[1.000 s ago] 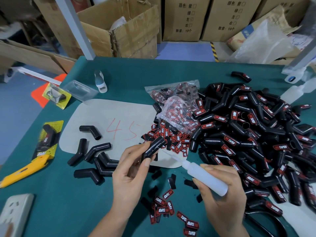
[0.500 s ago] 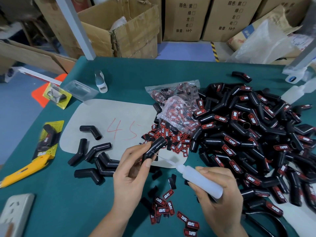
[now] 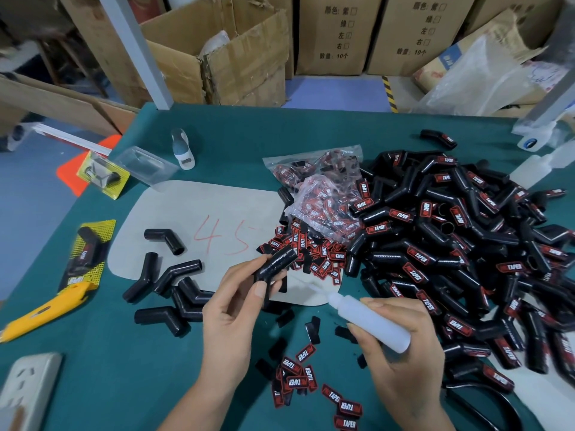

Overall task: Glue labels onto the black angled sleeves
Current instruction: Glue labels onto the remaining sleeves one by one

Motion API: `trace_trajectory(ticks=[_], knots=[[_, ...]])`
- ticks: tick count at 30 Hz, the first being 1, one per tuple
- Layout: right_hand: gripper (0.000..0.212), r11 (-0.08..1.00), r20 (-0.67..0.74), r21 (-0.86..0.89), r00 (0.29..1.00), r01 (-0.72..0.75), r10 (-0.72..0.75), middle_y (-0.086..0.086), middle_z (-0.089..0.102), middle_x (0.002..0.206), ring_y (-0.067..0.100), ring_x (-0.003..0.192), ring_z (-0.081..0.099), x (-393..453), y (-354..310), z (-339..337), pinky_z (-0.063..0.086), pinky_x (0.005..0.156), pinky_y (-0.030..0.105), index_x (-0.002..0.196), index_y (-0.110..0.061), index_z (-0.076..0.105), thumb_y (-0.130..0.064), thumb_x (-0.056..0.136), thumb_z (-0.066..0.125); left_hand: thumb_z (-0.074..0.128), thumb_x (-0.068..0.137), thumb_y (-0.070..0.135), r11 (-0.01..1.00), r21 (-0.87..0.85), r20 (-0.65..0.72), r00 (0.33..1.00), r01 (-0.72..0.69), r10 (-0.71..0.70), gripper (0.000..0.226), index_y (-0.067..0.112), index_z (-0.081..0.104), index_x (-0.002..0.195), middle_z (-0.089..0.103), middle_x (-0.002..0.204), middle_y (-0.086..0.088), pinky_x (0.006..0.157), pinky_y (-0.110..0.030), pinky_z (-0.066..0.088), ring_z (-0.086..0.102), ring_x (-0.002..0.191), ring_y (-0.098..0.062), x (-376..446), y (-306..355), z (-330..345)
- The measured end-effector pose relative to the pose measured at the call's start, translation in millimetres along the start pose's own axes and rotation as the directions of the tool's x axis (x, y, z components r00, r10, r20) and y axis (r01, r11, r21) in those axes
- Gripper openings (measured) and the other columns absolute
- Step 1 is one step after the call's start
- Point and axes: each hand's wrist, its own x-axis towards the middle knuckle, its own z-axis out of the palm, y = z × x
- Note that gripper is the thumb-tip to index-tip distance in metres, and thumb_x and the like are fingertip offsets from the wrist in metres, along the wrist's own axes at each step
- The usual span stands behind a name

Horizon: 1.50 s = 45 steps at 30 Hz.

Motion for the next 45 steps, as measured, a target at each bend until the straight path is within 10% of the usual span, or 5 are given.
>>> trace_trajectory(ticks=[6,15,26,45], knots=[[0.046,0.993,-0.045,0.027,0.993,-0.111,0.112,-0.021,0.059,0.112,0.006,0.097,0.062,6.5,1.8,-3.2,0.048,0.078,0.013,0.121,-0.054,0.054,-0.03,0.086,0.071,0.075,0.093,0.034,0.978,-0.177,0.003,0.994,0.112,-0.113,0.033,0.021,0.077,0.124,0.076,0.12,-0.016,0.092,-0.031,0.059,0.074,0.111,-0.032,3.2,5.8,6.2],[0.028,0.993,0.015,-0.12,1.0,0.024,-0.022,0.005,0.064,0.101,-0.001,0.102,0.06,1.4,8.4,1.4,0.046,0.082,0.011,0.113,-0.016,0.062,-0.02,0.087,0.071,0.069,0.093,0.028,0.969,-0.211,0.017,0.992,0.129,-0.128,0.031,0.022,0.077,0.123,0.076,0.122,-0.015,0.092,-0.029,0.058,0.074,0.113,-0.034,2.1,7.3,7.4],[0.029,0.976,0.034,-0.206,0.997,0.077,-0.071,-0.014,0.062,0.11,0.0,0.096,0.065,-2.2,11.8,2.8,0.053,0.052,0.04,0.116,-0.025,0.062,-0.028,0.089,0.073,0.079,0.091,0.047,0.982,-0.164,0.009,0.996,0.092,-0.092,0.043,0.022,0.075,0.126,0.076,0.12,-0.014,0.092,-0.028,0.058,0.074,0.112,-0.032,3.4,7.6,7.5],[0.028,0.976,0.057,-0.203,0.996,0.076,-0.066,-0.013,0.06,0.111,0.001,0.093,0.064,-2.7,13.0,1.8,0.052,0.058,0.03,0.115,-0.023,0.063,-0.026,0.09,0.073,0.078,0.092,0.041,0.985,-0.152,-0.001,0.997,0.077,-0.078,0.038,0.022,0.075,0.125,0.075,0.122,-0.016,0.091,-0.029,0.058,0.074,0.112,-0.035,3.1,5.8,6.4]])
